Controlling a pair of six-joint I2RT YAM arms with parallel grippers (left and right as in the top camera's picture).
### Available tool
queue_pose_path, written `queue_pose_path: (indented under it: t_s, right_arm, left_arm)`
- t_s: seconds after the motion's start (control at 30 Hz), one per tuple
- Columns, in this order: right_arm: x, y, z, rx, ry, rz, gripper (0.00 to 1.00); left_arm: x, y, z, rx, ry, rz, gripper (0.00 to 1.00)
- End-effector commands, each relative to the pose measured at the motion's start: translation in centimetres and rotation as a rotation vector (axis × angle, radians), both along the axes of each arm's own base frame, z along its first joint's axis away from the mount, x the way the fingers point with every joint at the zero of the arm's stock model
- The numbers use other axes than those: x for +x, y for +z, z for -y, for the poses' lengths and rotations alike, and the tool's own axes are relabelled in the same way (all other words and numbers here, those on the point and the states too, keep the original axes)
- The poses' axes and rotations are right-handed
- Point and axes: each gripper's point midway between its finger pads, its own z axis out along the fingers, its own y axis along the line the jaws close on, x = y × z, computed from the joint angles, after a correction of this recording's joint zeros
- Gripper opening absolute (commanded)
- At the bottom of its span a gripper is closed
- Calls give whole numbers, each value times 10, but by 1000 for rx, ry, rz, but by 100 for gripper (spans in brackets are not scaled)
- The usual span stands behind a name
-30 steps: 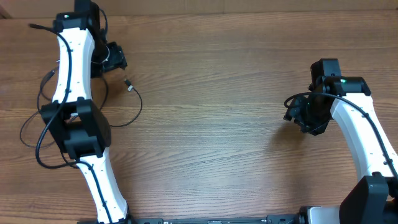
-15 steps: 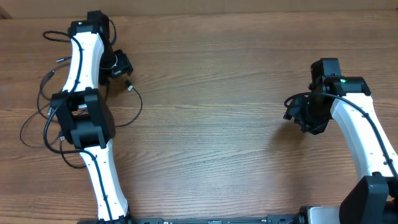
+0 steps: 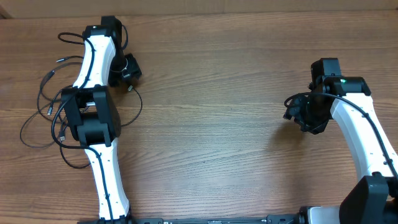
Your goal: Untangle cables
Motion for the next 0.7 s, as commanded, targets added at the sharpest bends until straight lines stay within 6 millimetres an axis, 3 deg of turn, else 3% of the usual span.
queue_pose_path:
  t_s: [0.0, 0.23, 0.43, 0.67]
  right_arm:
    - [7, 5, 1, -1, 0, 23, 55]
    - [7, 5, 1, 0, 0, 23, 55]
    - [7, 5, 1, 0, 0, 22, 55]
    - [6, 5, 1, 0, 0, 22, 54]
  left_arm:
    - [-9, -17, -2, 15, 15, -39, 64]
    - [-14, -30, -1, 14, 15, -55, 56]
    - [-17, -31, -1, 14, 12, -64, 19]
    - [-15, -26, -6, 14, 22, -53, 4]
